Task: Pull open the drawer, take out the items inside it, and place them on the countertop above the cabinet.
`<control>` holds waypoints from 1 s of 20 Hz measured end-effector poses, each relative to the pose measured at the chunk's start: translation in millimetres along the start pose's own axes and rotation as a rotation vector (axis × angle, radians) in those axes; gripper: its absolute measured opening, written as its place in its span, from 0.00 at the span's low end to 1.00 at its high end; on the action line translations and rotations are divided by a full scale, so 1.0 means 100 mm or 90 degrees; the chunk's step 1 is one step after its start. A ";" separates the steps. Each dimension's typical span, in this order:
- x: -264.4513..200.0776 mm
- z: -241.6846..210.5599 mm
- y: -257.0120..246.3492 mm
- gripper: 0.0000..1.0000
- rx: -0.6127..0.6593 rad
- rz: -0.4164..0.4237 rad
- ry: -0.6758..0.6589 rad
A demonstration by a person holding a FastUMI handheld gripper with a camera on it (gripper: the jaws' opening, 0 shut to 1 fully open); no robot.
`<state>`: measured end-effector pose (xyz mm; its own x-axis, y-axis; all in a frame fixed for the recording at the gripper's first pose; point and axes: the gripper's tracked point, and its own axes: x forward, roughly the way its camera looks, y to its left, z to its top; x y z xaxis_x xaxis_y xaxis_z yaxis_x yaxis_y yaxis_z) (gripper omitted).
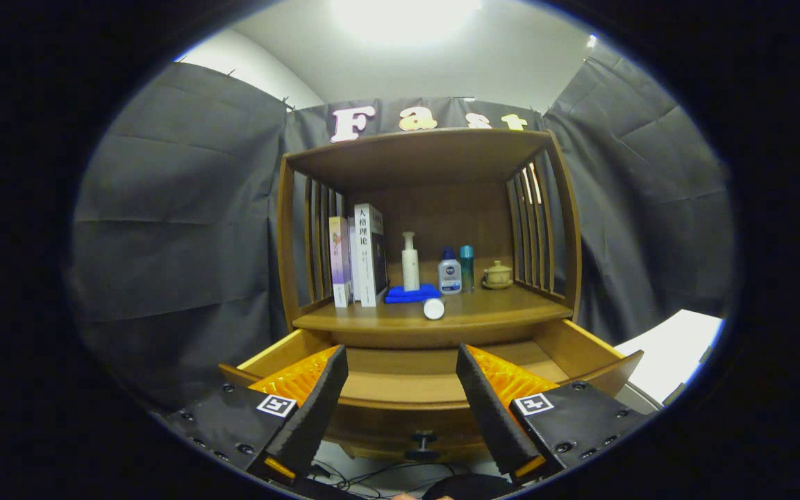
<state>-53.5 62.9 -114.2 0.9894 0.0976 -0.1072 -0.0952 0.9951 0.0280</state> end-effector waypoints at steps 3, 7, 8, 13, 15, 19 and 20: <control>-0.03 -0.27 0.01 0.98 -0.028 -0.005 0.038; -0.07 -0.51 0.03 0.98 -0.030 -0.011 0.060; -0.07 -0.56 0.03 0.98 -0.023 -0.011 0.065; -0.01 -0.78 -0.05 0.98 -0.029 -0.029 0.097; 0.01 -0.84 -0.08 0.98 -0.031 -0.037 0.103; 0.04 -0.96 -0.12 0.98 -0.028 -0.046 0.117; 0.07 -0.96 -0.14 0.98 -0.028 -0.051 0.117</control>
<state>-56.3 51.5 -211.0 0.9576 0.0165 -0.2878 -0.0263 0.9992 -0.0304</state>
